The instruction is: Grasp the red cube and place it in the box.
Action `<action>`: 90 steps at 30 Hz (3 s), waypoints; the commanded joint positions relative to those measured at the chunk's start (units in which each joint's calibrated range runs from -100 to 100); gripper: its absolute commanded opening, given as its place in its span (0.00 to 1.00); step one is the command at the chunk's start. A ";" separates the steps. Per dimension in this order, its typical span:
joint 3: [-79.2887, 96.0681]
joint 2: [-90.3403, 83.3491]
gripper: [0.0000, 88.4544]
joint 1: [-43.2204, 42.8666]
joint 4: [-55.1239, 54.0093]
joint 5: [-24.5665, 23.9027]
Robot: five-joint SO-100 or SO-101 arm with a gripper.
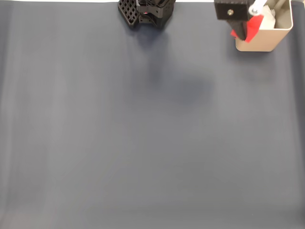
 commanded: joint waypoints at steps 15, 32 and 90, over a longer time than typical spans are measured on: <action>-1.12 0.91 0.00 -10.16 -4.95 -0.39; -1.48 4.55 0.00 -17.33 -10.03 -1.47; 11.29 5.85 0.01 -23.23 -21.17 -6.50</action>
